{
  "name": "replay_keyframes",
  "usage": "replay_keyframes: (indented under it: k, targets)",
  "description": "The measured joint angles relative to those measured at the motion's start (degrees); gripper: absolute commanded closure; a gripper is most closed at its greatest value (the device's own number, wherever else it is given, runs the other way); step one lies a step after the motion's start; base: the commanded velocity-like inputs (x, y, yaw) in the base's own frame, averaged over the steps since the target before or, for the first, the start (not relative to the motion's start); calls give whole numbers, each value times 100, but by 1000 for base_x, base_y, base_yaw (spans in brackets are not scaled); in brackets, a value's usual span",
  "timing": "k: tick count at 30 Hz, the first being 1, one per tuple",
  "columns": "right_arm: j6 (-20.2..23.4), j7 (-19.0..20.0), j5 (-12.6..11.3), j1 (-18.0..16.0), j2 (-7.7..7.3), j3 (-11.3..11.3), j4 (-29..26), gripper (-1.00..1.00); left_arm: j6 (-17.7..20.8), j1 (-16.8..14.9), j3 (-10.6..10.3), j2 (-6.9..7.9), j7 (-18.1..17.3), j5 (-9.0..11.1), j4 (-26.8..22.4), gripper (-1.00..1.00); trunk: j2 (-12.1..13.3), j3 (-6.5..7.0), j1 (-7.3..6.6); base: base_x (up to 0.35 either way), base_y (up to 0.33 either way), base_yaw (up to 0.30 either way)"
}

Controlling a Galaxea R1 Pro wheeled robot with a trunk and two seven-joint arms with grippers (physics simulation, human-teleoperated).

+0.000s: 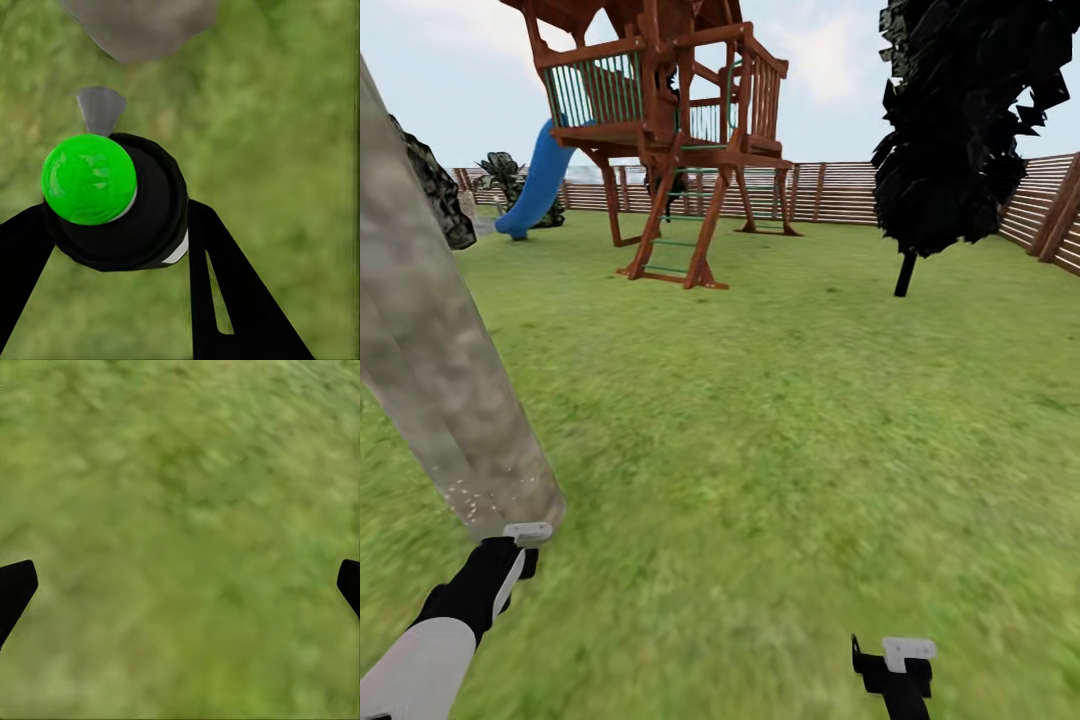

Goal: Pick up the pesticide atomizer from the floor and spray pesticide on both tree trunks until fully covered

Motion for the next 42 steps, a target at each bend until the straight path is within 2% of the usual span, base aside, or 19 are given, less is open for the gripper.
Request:
replay_keyframes:
  k: [8,10,12,15,18,20,22,23,24,25,26,27,30,32,33,35,37,39,42]
  targets:
    - [0,0,1,0,0,1,0,-100,-16,0,21,5,0,-8,0,100,0,0,0,209,-187,272]
    - [0,0,2,0,0,-3,0,-100,-27,0,164,14,-4,3,0,100,0,0,0,66,-32,277]
    - [0,0,0,0,0,-4,0,-100,-216,0,448,23,2,40,-1,100,0,0,0,11,-5,277]
    - [0,0,0,0,-2,-4,0,-100,-319,-5,516,88,41,35,-61,100,0,0,0,2,-1,277]
    - [0,0,0,0,-3,-4,0,-100,-271,-11,527,415,11,-15,-218,100,0,0,0,0,0,274]
    - [0,0,-1,0,-3,-4,0,-100,-260,-16,516,514,3,48,-239,100,0,0,0,0,0,159]
    - [0,0,-1,0,-6,-4,0,-100,-258,-47,483,471,0,74,-249,100,0,0,0,0,0,42]
    - [0,-2,-1,0,-7,-4,0,-100,-260,-77,465,368,-1,109,-253,100,0,0,0,0,0,15]
    - [0,-5,-1,0,-10,-5,0,-100,-257,-104,450,242,-2,116,-264,100,0,0,0,0,0,4]
    - [0,-12,1,0,-15,-2,0,-100,-141,-301,425,-38,7,12,-343,100,0,1,0,0,0,0]
    - [-1,-16,-2,0,-19,-7,0,-100,155,-589,401,-294,-3,118,-380,100,0,1,0,0,0,0]
    - [0,-17,0,0,-24,-4,0,-100,281,-705,336,-290,-6,19,-391,100,0,1,0,0,0,0]
    - [0,-18,0,0,-26,-3,0,-100,345,-793,277,-75,-21,-32,-399,100,0,0,0,0,0,0]
    - [0,-18,0,0,-26,-3,0,-100,350,-768,266,264,-155,-33,-387,100,0,0,0,0,0,0]
    - [0,-18,0,0,-26,-4,0,-100,341,-794,249,214,-191,67,-393,100,0,0,0,0,0,0]
    - [0,-18,0,0,-21,-4,0,-100,477,-943,94,42,-207,76,-402,100,0,1,0,0,0,0]
    - [0,-18,0,0,-23,-4,0,-100,702,-1155,0,24,-210,14,-427,100,0,1,0,0,0,0]
    - [0,-18,0,0,-23,-2,0,-100,754,-1195,-14,283,-214,-42,-467,100,0,0,0,0,0,0]
    - [0,-18,0,0,-24,-3,0,-100,755,-1157,6,794,-421,-16,-475,100,0,0,0,0,0,0]
